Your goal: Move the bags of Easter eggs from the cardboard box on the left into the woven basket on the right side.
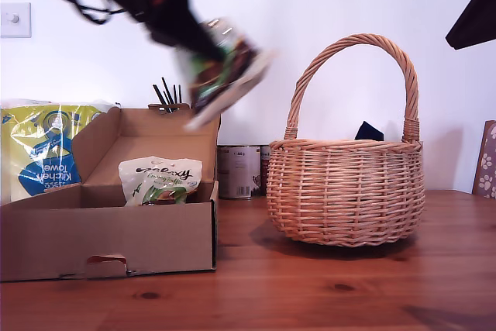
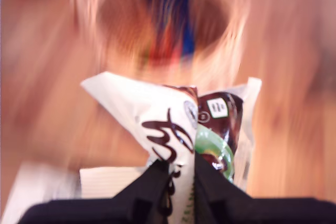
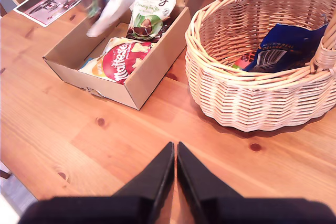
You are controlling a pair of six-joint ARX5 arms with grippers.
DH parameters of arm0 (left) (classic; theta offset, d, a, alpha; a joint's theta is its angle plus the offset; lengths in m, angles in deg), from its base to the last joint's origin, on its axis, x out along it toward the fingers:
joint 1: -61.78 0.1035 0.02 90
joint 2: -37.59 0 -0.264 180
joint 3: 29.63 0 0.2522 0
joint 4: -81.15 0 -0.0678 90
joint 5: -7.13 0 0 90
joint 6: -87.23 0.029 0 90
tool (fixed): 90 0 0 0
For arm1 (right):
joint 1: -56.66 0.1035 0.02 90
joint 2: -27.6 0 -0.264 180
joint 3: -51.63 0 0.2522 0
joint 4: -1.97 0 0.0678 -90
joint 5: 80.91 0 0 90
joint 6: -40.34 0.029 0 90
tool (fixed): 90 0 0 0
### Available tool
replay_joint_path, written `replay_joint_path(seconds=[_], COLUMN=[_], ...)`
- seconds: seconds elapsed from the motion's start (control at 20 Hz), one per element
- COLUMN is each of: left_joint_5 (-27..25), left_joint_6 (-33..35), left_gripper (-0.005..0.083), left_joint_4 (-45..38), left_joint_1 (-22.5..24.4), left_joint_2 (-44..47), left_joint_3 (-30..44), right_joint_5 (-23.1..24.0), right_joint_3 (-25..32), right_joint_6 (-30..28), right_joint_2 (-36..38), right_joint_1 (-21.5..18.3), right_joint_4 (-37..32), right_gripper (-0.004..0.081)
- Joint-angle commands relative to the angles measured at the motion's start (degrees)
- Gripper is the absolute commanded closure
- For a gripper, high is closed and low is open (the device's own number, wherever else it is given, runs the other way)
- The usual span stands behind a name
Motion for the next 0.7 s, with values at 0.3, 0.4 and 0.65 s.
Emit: replay_joint_path(seconds=[0.3, 0.4, 0.65], left_joint_5=[-10.71, -15.21, -23.41], left_joint_6=[-10.05, -11.82, -11.82], left_gripper=[0.0794, 0.0794, 0.0794], left_joint_4=[-32.57, -40.79, -47.01], left_joint_1=[-9.92, -11.67, -13.27], left_joint_2=[-13.49, -16.2, -21.38], left_joint_3=[0.04, 0.04, 0.04], right_joint_5=[0.0, 0.0, -0.02], right_joint_3=[-0.5, -0.5, -0.5], right_joint_6=[-0.04, -0.04, -0.04], right_joint_2=[0.0, 0.0, 0.0], right_joint_1=[0.33, 0.33, 0.33], right_joint_4=[-0.17, -0.17, -0.17], right_gripper=[0.0783, 0.0783, 0.0783])
